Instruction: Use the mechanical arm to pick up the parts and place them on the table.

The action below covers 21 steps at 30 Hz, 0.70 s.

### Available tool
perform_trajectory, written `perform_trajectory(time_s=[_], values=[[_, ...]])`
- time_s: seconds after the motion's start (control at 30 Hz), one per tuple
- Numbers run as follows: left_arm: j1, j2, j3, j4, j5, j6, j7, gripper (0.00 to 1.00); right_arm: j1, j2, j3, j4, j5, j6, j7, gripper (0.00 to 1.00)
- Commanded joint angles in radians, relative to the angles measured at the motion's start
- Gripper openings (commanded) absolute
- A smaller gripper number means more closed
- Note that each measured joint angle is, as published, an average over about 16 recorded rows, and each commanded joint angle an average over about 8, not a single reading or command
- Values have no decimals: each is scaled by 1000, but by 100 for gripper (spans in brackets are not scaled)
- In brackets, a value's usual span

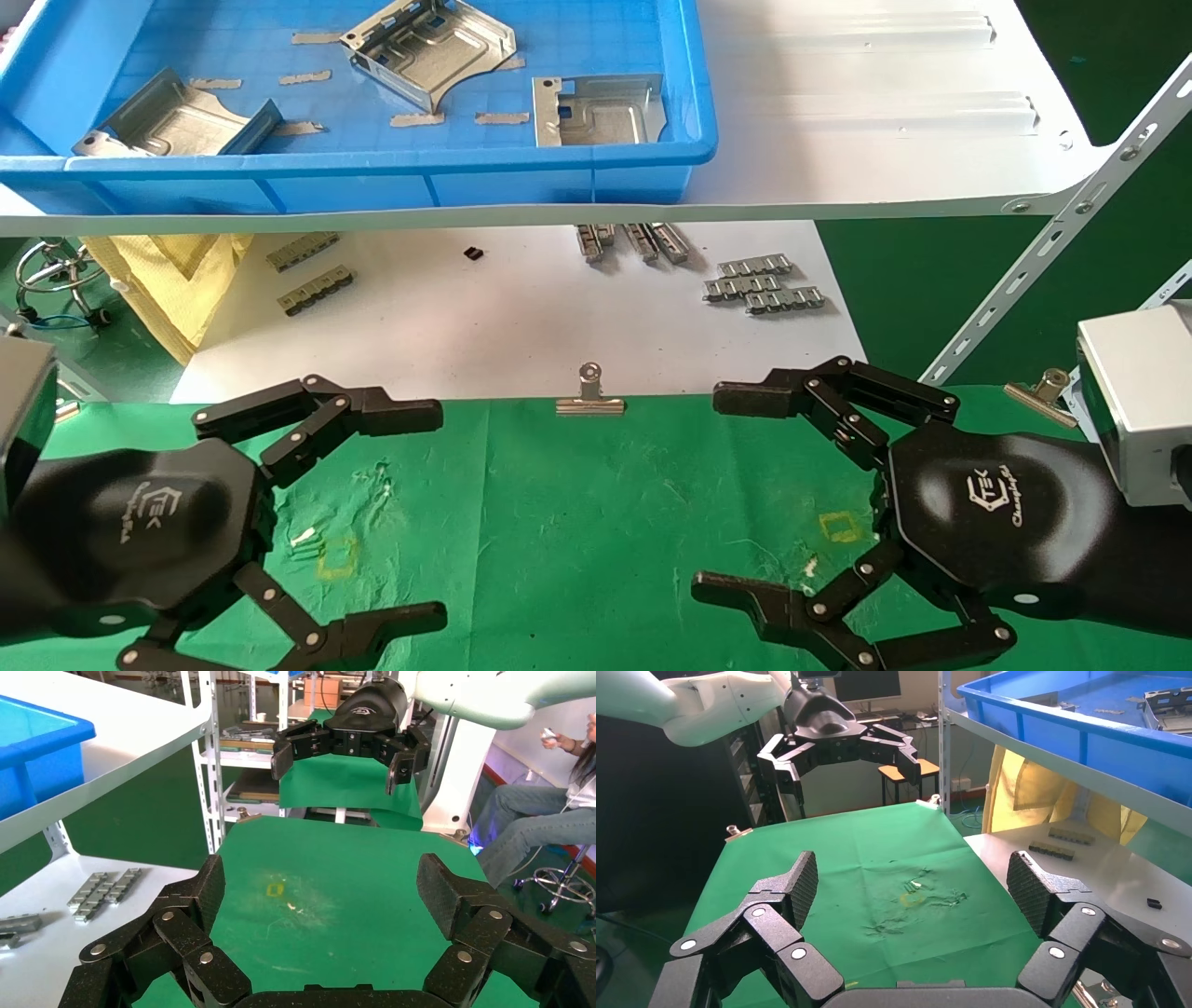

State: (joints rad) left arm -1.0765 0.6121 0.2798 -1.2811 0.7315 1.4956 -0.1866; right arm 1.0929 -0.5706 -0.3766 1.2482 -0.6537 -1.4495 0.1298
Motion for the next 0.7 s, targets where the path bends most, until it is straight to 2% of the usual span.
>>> perform_trajectory(time_s=[0.03, 0.7], values=[[0, 0, 0, 0, 0, 0, 0, 100, 0, 0, 0, 0, 0, 0, 0, 0], [0, 0, 0, 0, 0, 0, 0, 100, 0, 0, 0, 0, 0, 0, 0, 0]])
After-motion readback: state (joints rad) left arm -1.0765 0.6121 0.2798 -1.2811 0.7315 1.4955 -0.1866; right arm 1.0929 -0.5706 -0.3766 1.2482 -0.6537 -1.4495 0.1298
